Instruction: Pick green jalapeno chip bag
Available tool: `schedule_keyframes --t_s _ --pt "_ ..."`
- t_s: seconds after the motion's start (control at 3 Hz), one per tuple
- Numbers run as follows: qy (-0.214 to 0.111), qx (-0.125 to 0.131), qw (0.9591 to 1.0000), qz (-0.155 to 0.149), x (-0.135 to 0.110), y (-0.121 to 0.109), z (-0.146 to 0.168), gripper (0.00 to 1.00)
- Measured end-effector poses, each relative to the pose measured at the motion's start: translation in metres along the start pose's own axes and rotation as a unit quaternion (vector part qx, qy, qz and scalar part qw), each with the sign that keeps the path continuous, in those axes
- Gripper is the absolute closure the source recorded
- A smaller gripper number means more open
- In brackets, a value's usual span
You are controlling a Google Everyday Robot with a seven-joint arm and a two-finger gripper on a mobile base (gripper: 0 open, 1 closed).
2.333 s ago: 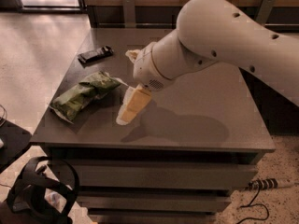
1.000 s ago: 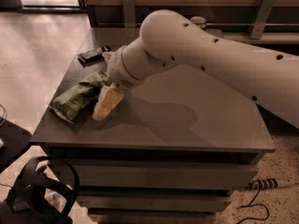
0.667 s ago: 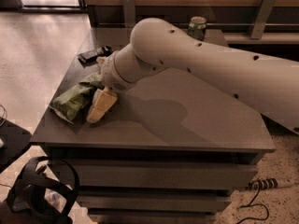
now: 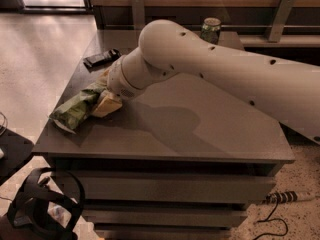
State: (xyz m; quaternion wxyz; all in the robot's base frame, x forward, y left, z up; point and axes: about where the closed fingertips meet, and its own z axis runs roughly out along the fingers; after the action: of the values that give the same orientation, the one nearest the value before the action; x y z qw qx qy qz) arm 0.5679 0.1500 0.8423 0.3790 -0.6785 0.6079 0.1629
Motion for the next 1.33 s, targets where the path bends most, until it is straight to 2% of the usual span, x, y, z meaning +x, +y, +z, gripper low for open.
schedule_keyframes --t_s 0.67,1.0,1.33 --pt "0.0 -0.002 1.0 -0.002 -0.002 0.002 0.002 0.87" --pt "-0.001 -0.003 1.0 -0.003 -0.003 0.003 0.002 1.0" --pt "-0.022 -0.003 0.9997 -0.004 -0.008 -0.005 -0.008 1.0"
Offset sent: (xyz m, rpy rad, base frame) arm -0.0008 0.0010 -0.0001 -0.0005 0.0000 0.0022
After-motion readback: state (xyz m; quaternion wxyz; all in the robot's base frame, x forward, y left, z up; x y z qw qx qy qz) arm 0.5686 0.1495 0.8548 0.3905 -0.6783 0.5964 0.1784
